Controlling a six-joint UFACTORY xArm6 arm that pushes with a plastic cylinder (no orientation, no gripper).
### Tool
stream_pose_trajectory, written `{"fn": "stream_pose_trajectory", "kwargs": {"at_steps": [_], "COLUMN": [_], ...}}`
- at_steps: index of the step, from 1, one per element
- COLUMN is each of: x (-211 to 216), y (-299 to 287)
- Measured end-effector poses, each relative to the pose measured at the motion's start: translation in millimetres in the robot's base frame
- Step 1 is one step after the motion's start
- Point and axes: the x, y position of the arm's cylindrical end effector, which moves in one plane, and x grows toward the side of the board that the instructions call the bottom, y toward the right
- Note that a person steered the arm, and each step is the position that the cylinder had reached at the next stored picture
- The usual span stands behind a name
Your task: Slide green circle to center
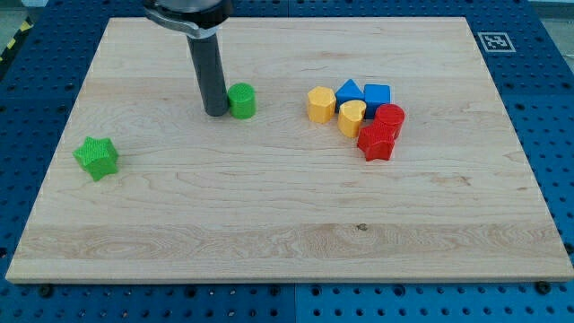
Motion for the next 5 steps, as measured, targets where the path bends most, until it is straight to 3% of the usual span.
{"fn": "stream_pose_trajectory", "kwargs": {"at_steps": [2,5], "x": [-27,-1], "y": [11,34]}}
